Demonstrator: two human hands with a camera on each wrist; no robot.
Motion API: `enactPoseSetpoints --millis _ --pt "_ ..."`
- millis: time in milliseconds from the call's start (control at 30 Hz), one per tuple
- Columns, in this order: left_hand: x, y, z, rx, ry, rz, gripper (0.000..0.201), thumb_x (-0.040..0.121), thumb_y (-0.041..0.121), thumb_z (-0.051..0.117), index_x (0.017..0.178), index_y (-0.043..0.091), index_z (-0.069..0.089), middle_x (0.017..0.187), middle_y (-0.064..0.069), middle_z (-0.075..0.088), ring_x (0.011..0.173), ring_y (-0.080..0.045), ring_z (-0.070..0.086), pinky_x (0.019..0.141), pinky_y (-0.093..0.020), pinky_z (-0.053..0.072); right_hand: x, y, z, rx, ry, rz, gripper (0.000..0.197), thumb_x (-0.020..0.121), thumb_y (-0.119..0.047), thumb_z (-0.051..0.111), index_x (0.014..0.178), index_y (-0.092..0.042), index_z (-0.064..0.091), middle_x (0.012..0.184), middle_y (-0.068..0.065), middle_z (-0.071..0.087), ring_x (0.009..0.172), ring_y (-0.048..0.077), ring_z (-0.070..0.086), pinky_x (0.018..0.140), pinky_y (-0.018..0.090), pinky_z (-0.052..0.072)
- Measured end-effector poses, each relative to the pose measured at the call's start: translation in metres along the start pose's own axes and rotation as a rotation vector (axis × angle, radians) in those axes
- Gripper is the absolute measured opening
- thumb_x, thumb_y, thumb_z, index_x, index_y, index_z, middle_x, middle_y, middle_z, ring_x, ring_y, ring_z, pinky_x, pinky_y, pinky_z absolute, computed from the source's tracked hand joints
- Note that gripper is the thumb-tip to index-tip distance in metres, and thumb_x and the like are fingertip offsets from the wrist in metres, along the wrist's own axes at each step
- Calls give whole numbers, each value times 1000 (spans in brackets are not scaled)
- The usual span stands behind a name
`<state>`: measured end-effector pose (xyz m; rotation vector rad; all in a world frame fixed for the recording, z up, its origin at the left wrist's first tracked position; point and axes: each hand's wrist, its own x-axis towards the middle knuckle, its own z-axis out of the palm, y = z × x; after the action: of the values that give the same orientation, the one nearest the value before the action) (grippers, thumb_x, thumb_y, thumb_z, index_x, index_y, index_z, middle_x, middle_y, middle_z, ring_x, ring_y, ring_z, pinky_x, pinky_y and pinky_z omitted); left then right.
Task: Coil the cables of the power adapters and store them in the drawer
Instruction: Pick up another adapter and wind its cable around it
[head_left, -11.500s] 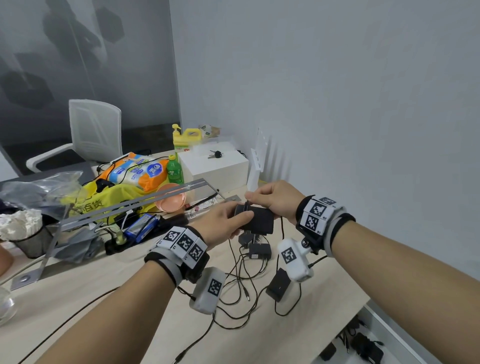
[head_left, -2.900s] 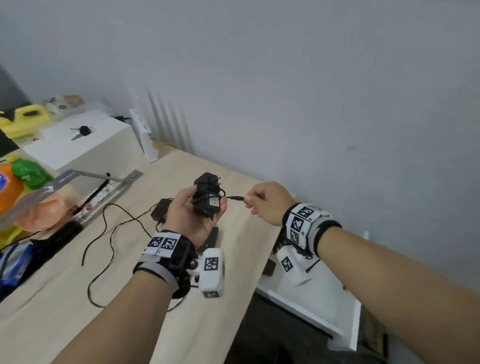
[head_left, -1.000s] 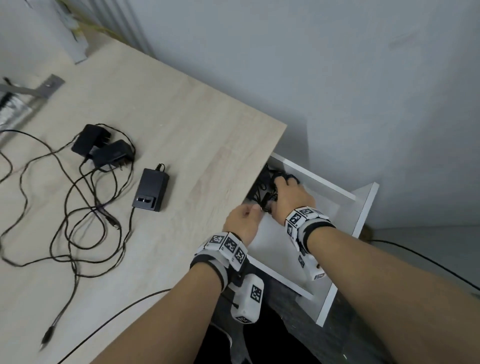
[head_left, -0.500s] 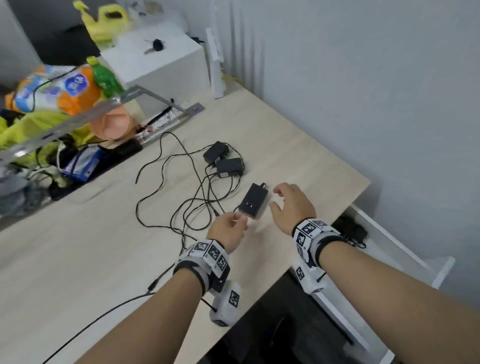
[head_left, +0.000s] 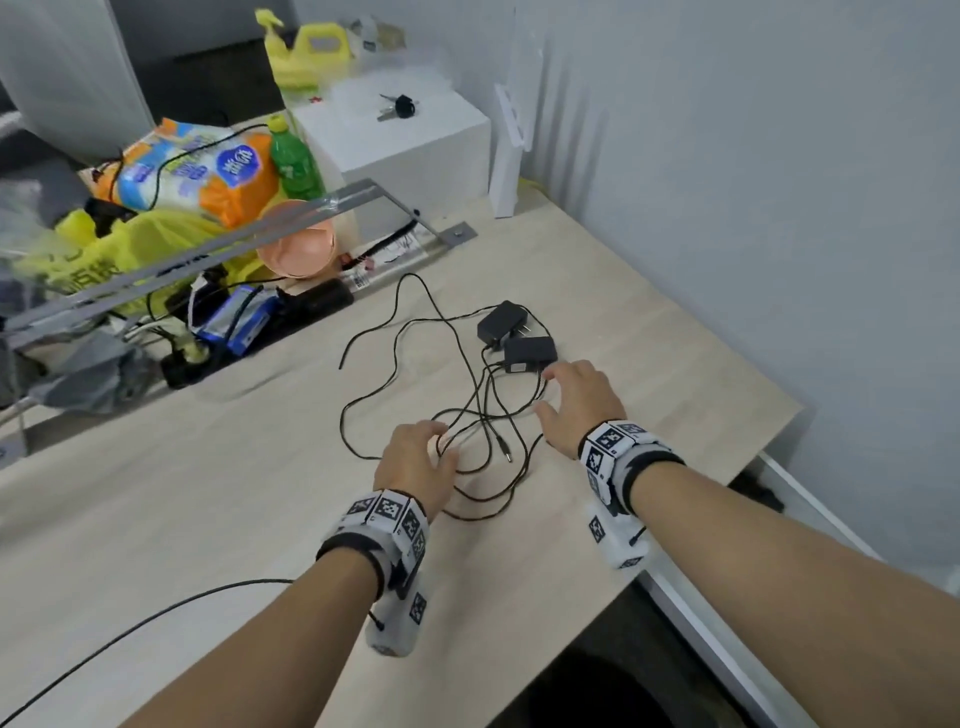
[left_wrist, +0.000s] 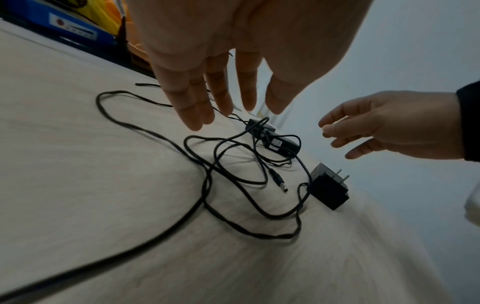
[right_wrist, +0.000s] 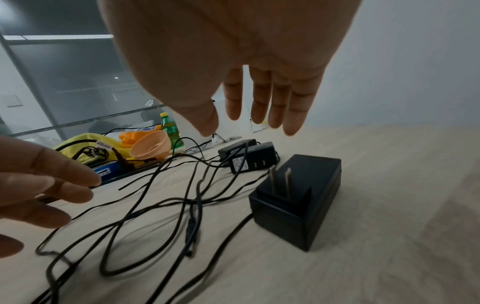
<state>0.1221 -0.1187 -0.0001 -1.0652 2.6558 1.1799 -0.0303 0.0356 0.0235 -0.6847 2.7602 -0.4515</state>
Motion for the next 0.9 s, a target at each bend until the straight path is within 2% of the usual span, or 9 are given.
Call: enactPoseSetpoints --millis 133,267,367,433,500,633,767,900 --pt "17 17 1 -42 -15 14 44 90 35 60 132 26 49 133 -1 48 119 -20 51 101 -33 42 24 7 -10 -51 -24 31 43 91 -28 55 133 -20 47 134 6 46 121 26 45 96 37 43" --pt "41 31 3 -43 -9 -53 47 91 32 59 136 28 44 135 2 49 124 -18 49 103 -32 39 62 17 -13 -74 -85 25 46 89 -25 56 134 -20 46 131 8 48 117 28 49 92 37 45" --pt "54 34 8 -65 -39 -120 46 90 32 59 133 30 43 125 6 59 116 -16 54 101 -36 44 89 20 -8 -88 -139 8 47 87 -22 60 132 -20 47 127 8 50 114 29 50 91 37 46" --pt "59 35 12 -49 -70 -148 42 90 33 59 130 31 45 108 10 64 104 -17 60 95 -40 49 103 22 -4 -116 -179 -19 53 85 -21 62 136 -21 44 129 8 50 116 29 49 93 39 46" --pt "64 34 16 -41 -68 -168 34 91 32 57 123 31 51 95 12 64 94 -16 62 89 -38 51 115 25 1 -153 -232 -47 59 85 -20 63 140 -21 41 132 8 48 120 31 47 96 41 46" --pt "71 30 16 -107 -57 -171 14 92 31 54 104 34 61 91 9 62 83 -13 62 70 -28 51 129 22 11 -211 -268 -111 51 82 -18 63 130 -17 46 123 10 52 114 32 49 89 40 48" --pt "78 21 11 -254 -8 -197 10 88 31 56 89 38 63 87 5 67 78 -19 67 77 -43 58 132 17 11 -141 -255 -87 52 77 -20 67 125 -18 49 117 9 50 110 31 51 86 38 48" --pt "78 19 3 -312 43 -209 9 90 28 57 90 33 65 85 4 69 78 -20 67 78 -44 58 121 15 1 -12 -166 -77 58 73 -24 72 125 -16 48 121 8 47 104 28 54 81 33 45"
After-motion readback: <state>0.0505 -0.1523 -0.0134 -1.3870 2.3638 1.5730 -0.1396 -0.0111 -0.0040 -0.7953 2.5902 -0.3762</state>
